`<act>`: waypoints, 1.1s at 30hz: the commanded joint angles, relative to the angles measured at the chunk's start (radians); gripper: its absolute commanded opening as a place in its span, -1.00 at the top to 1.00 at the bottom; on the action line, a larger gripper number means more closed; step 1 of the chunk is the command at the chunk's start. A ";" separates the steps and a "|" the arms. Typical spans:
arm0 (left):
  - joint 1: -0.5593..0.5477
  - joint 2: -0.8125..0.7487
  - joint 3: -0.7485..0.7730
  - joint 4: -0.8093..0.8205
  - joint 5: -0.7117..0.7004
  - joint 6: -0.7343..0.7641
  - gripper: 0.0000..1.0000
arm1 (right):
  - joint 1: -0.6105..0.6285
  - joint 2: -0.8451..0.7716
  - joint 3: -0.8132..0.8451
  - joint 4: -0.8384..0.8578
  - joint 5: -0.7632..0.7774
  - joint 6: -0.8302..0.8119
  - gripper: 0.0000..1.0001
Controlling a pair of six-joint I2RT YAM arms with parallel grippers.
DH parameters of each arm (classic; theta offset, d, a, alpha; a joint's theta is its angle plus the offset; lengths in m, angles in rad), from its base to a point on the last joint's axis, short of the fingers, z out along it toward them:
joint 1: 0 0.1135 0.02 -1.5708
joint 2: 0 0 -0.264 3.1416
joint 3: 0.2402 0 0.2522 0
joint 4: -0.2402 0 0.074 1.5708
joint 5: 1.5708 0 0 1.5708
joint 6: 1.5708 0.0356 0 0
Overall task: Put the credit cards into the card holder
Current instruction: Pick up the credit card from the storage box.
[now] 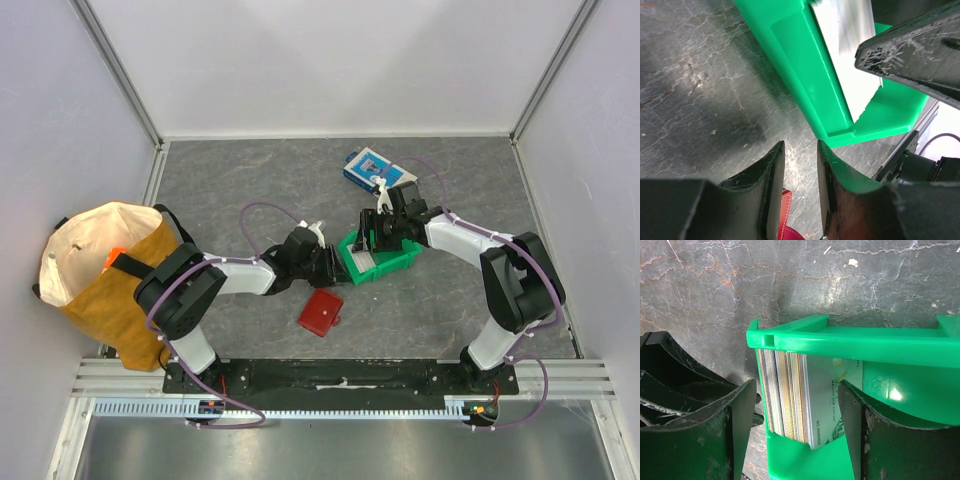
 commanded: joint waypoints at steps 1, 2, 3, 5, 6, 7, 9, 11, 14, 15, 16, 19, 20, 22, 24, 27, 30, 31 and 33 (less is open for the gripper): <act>-0.003 -0.002 0.038 -0.023 -0.018 0.041 0.23 | -0.003 -0.002 0.038 0.015 0.021 -0.021 -0.49; -0.003 0.011 0.048 -0.025 -0.015 0.041 0.23 | 0.000 0.006 0.041 0.015 0.017 -0.024 -0.50; -0.003 0.018 0.055 -0.020 -0.013 0.041 0.24 | -0.001 0.012 0.041 0.016 0.014 -0.026 -0.51; -0.005 0.040 0.068 -0.016 -0.012 0.041 0.25 | -0.001 0.030 0.045 0.015 0.000 -0.027 -0.54; -0.003 0.047 0.075 -0.017 -0.009 0.041 0.24 | 0.000 0.038 0.042 0.018 -0.008 -0.029 -0.55; -0.003 0.054 0.078 -0.012 -0.007 0.041 0.25 | 0.003 0.045 0.042 0.018 -0.016 -0.027 -0.56; -0.005 0.066 0.083 -0.006 -0.006 0.039 0.25 | 0.002 0.059 0.039 0.024 -0.040 -0.030 -0.56; -0.005 0.074 0.083 0.003 -0.003 0.033 0.27 | 0.002 0.062 0.036 0.028 -0.061 -0.027 -0.56; -0.005 0.078 0.077 0.012 -0.001 0.025 0.27 | 0.000 0.056 0.035 0.034 -0.095 -0.012 -0.56; -0.003 0.080 0.075 0.014 -0.001 0.024 0.27 | 0.002 0.052 0.030 0.042 -0.117 -0.007 -0.55; -0.003 0.081 0.078 0.014 -0.001 0.024 0.27 | 0.002 0.049 0.029 0.045 -0.132 -0.001 -0.54; -0.003 0.083 0.080 0.012 -0.001 0.024 0.27 | 0.002 0.047 0.027 0.044 -0.198 0.005 -0.53; -0.003 0.084 0.083 0.014 0.001 0.022 0.28 | 0.002 0.049 0.027 0.036 -0.207 0.004 -0.52; -0.003 0.087 0.088 0.009 0.001 0.021 0.27 | 0.002 0.050 0.024 0.022 -0.206 -0.007 -0.53; -0.003 0.090 0.089 0.004 -0.003 0.019 0.28 | 0.000 0.049 0.024 0.005 -0.189 -0.022 -0.52; -0.003 0.092 0.095 -0.002 -0.010 0.016 0.28 | 0.002 0.059 0.038 -0.036 -0.169 -0.053 -0.52; -0.003 0.086 0.100 -0.020 -0.021 0.024 0.29 | 0.002 0.056 0.050 -0.056 -0.132 -0.075 -0.52; -0.003 0.081 0.100 -0.028 -0.027 0.028 0.29 | 0.002 0.052 0.056 -0.064 -0.109 -0.082 -0.53; -0.003 0.068 0.098 -0.045 -0.041 0.038 0.29 | 0.000 0.040 0.079 -0.076 -0.060 -0.098 -0.54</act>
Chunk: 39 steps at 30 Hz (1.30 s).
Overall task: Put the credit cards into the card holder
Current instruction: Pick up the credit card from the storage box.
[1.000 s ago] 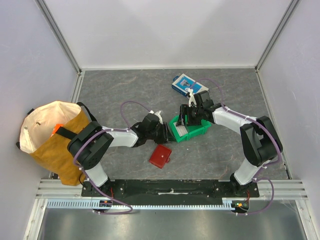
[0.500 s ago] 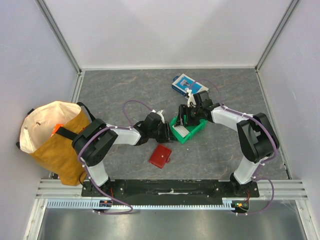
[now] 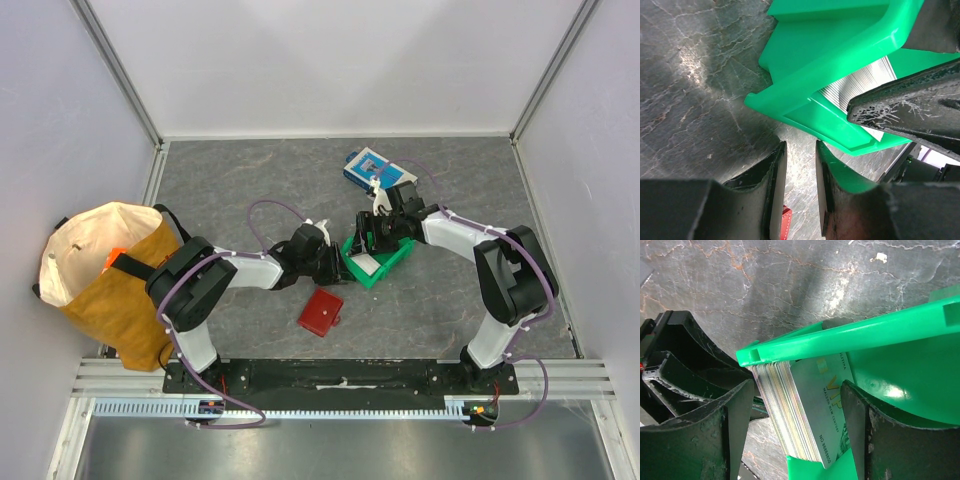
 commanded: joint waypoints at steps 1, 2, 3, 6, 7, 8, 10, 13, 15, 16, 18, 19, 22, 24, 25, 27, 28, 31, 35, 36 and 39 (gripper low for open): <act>-0.005 -0.013 0.031 -0.025 -0.049 0.036 0.29 | 0.006 -0.020 0.065 -0.069 0.063 -0.048 -0.55; -0.002 -0.016 0.032 -0.034 -0.051 0.042 0.29 | 0.005 -0.026 0.077 -0.072 0.069 -0.055 -0.57; -0.001 -0.019 0.034 -0.042 -0.055 0.047 0.29 | 0.003 -0.031 0.087 -0.073 0.077 -0.061 -0.58; 0.000 -0.027 0.037 -0.057 -0.065 0.056 0.29 | 0.005 -0.017 0.119 -0.110 0.064 -0.091 -0.59; 0.002 -0.030 0.038 -0.065 -0.068 0.059 0.29 | 0.003 -0.006 0.126 -0.124 0.058 -0.099 -0.59; 0.002 -0.031 0.040 -0.067 -0.069 0.062 0.29 | 0.005 -0.002 0.131 -0.130 0.052 -0.108 -0.59; 0.008 -0.035 0.042 -0.073 -0.066 0.068 0.29 | 0.003 0.000 0.125 -0.142 0.038 -0.116 -0.59; 0.017 -0.027 0.054 -0.085 -0.065 0.076 0.29 | 0.005 -0.012 0.108 -0.142 0.015 -0.122 -0.57; 0.023 -0.018 0.072 -0.099 -0.060 0.080 0.29 | 0.003 -0.011 0.104 -0.145 0.005 -0.124 -0.57; 0.022 -0.016 0.075 -0.100 -0.062 0.083 0.29 | 0.002 -0.009 0.102 -0.150 -0.002 -0.128 -0.57; 0.028 -0.013 0.083 -0.105 -0.063 0.085 0.29 | 0.005 -0.006 0.099 -0.152 -0.012 -0.130 -0.56; 0.031 -0.012 0.086 -0.106 -0.062 0.085 0.30 | 0.003 -0.006 0.097 -0.150 -0.021 -0.130 -0.55; 0.040 -0.004 0.103 -0.117 -0.059 0.088 0.30 | 0.005 -0.009 0.091 -0.150 -0.038 -0.124 -0.54; 0.041 0.002 0.114 -0.122 -0.060 0.090 0.30 | 0.005 -0.012 0.090 -0.152 -0.048 -0.124 -0.53; 0.041 0.005 0.118 -0.123 -0.060 0.091 0.30 | 0.003 -0.012 0.090 -0.153 -0.051 -0.122 -0.53; 0.046 0.015 0.130 -0.125 -0.059 0.091 0.30 | 0.003 -0.009 0.093 -0.155 -0.064 -0.122 -0.51; 0.046 0.019 0.140 -0.129 -0.058 0.093 0.30 | 0.003 -0.009 0.091 -0.155 -0.069 -0.121 -0.51; 0.052 0.034 0.161 -0.143 -0.055 0.100 0.30 | 0.003 -0.009 0.090 -0.155 -0.077 -0.113 -0.48; 0.061 0.044 0.173 -0.151 -0.055 0.102 0.30 | 0.003 -0.025 0.085 -0.155 -0.068 -0.108 -0.45; 0.060 0.045 0.173 -0.153 -0.052 0.102 0.30 | 0.003 -0.031 0.084 -0.156 -0.068 -0.110 -0.45; 0.064 0.047 0.173 -0.153 -0.054 0.102 0.30 | 0.005 -0.037 0.084 -0.156 -0.066 -0.104 -0.40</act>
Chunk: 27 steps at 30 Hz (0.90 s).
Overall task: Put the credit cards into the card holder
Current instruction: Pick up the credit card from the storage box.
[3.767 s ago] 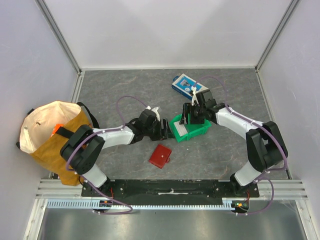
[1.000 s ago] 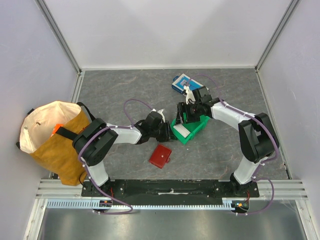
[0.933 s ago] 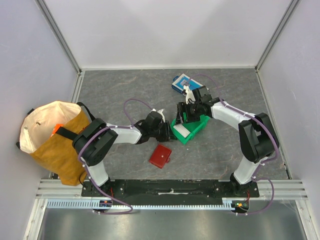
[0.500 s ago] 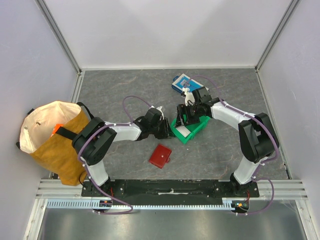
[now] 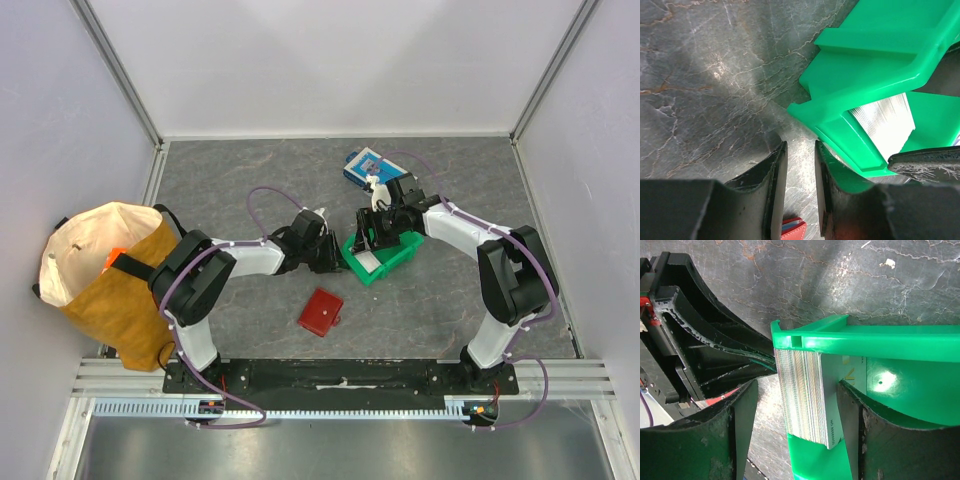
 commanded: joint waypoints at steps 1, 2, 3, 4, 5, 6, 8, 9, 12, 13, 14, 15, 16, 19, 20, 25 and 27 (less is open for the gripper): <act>0.009 0.013 0.041 0.026 -0.006 0.031 0.30 | 0.009 -0.038 -0.009 -0.012 -0.052 0.014 -0.39; 0.009 0.013 0.041 0.026 -0.006 0.031 0.30 | 0.009 -0.038 -0.011 -0.012 -0.053 0.011 -0.35; 0.007 0.013 0.041 0.026 -0.006 0.033 0.30 | 0.007 -0.038 -0.012 -0.014 -0.050 0.011 -0.32; 0.009 0.011 0.041 0.026 -0.006 0.033 0.30 | 0.009 -0.038 -0.012 -0.015 -0.050 0.013 -0.29; 0.010 0.011 0.041 0.026 -0.005 0.033 0.30 | 0.009 -0.040 -0.014 -0.017 -0.050 0.011 -0.28; 0.010 0.010 0.041 0.026 -0.005 0.033 0.30 | 0.007 -0.043 -0.015 -0.019 -0.050 0.013 -0.22; 0.010 0.010 0.040 0.026 -0.003 0.033 0.30 | 0.007 -0.049 -0.018 -0.018 -0.042 0.016 -0.17; 0.010 0.008 0.040 0.026 -0.005 0.033 0.31 | 0.007 -0.052 -0.021 -0.017 -0.039 0.016 -0.15; 0.009 0.008 0.038 0.026 -0.003 0.033 0.31 | 0.007 -0.061 -0.024 -0.018 -0.038 0.019 -0.09; 0.010 0.007 0.038 0.026 -0.003 0.033 0.31 | 0.007 -0.063 -0.026 -0.017 -0.038 0.019 -0.05; 0.010 0.007 0.038 0.026 -0.002 0.033 0.31 | 0.009 -0.066 -0.024 -0.019 -0.036 0.019 -0.05; 0.010 0.007 0.038 0.026 -0.002 0.033 0.31 | 0.007 -0.066 -0.026 -0.017 -0.033 0.022 -0.04; 0.010 0.007 0.038 0.026 -0.002 0.033 0.31 | 0.009 -0.067 -0.028 -0.019 -0.033 0.020 0.00; 0.010 0.002 0.036 0.026 -0.002 0.031 0.31 | 0.007 -0.072 -0.029 -0.017 -0.022 0.023 0.04; 0.010 0.001 0.035 0.026 -0.002 0.031 0.31 | 0.007 -0.072 -0.031 -0.020 -0.019 0.025 0.04; 0.010 -0.003 0.035 0.026 0.001 0.031 0.31 | 0.007 -0.066 -0.032 -0.025 -0.004 0.030 0.22; 0.010 -0.004 0.035 0.027 0.001 0.031 0.31 | 0.007 -0.063 -0.032 -0.023 0.004 0.030 0.28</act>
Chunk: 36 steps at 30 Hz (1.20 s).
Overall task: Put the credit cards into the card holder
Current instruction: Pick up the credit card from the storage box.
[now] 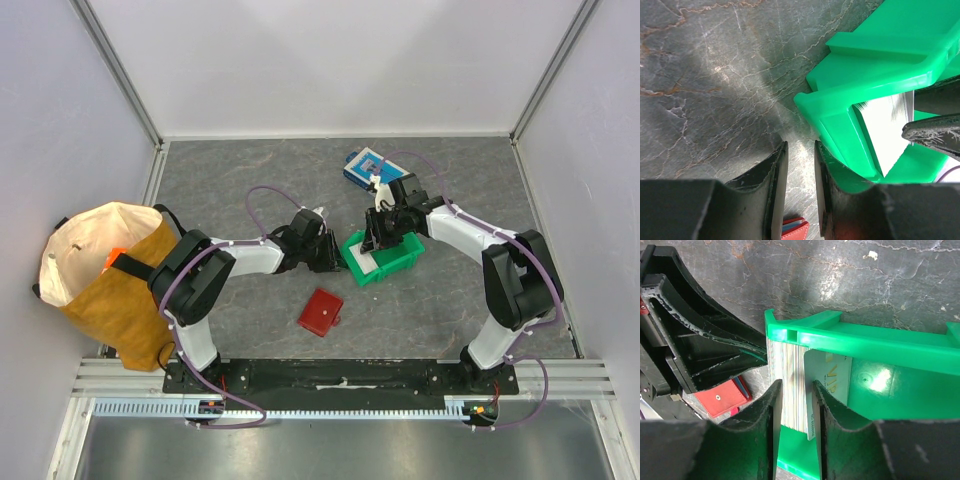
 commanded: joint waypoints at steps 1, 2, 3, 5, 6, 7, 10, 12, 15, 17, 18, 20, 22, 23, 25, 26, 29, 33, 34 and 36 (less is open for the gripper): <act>0.002 -0.004 0.031 0.040 0.005 0.027 0.31 | 0.011 -0.026 -0.011 -0.014 -0.035 0.023 0.32; 0.002 -0.003 0.031 0.043 0.005 0.027 0.31 | 0.011 -0.026 -0.012 -0.014 -0.037 0.022 0.41; 0.002 -0.003 0.031 0.043 0.005 0.026 0.31 | 0.011 -0.024 -0.011 -0.015 -0.035 0.020 0.44; 0.002 -0.003 0.031 0.043 0.005 0.026 0.31 | 0.012 -0.024 -0.011 -0.016 -0.032 0.023 0.46; 0.002 -0.003 0.031 0.044 0.007 0.026 0.31 | 0.011 -0.024 -0.012 -0.017 -0.031 0.023 0.49; 0.002 -0.003 0.031 0.044 0.007 0.026 0.31 | 0.011 -0.024 -0.011 -0.014 -0.029 0.023 0.51; 0.000 -0.002 0.029 0.044 0.007 0.026 0.31 | 0.011 -0.026 -0.009 -0.016 -0.021 0.023 0.61; 0.000 -0.002 0.028 0.046 0.007 0.026 0.31 | 0.009 -0.030 -0.008 -0.015 -0.017 0.022 0.62; 0.002 -0.003 0.028 0.046 0.008 0.026 0.31 | 0.003 -0.036 -0.008 -0.019 -0.015 0.022 0.64; 0.002 -0.004 0.025 0.047 0.008 0.026 0.31 | -0.004 -0.043 -0.008 -0.019 -0.014 0.022 0.66; 0.000 -0.006 0.023 0.047 0.008 0.026 0.31 | -0.009 -0.044 -0.006 -0.019 -0.014 0.020 0.67; 0.002 -0.009 0.022 0.047 0.007 0.026 0.31 | -0.018 -0.049 -0.009 -0.020 -0.014 0.022 0.70; 0.002 -0.009 0.018 0.049 0.008 0.026 0.31 | -0.027 -0.049 -0.009 -0.022 -0.014 0.020 0.72; 0.000 -0.010 0.018 0.050 0.008 0.026 0.31 | -0.031 -0.049 -0.008 -0.022 -0.014 0.017 0.73; 0.002 -0.009 0.018 0.052 0.010 0.026 0.31 | -0.040 -0.050 -0.008 -0.026 -0.018 0.015 0.76; 0.002 -0.009 0.018 0.052 0.013 0.026 0.31 | -0.043 -0.050 -0.008 -0.025 -0.023 0.015 0.77; 0.002 -0.007 0.018 0.055 0.014 0.026 0.31 | -0.049 -0.050 -0.009 -0.026 -0.035 0.014 0.81; 0.002 -0.009 0.015 0.057 0.015 0.027 0.31 | -0.058 -0.053 -0.012 -0.037 0.020 0.008 0.84; 0.002 -0.010 0.014 0.057 0.015 0.027 0.31 | -0.060 -0.053 -0.014 -0.046 0.040 0.002 0.84; 0.002 -0.012 0.011 0.060 0.019 0.026 0.31 | -0.061 -0.049 -0.014 -0.057 0.078 -0.008 0.84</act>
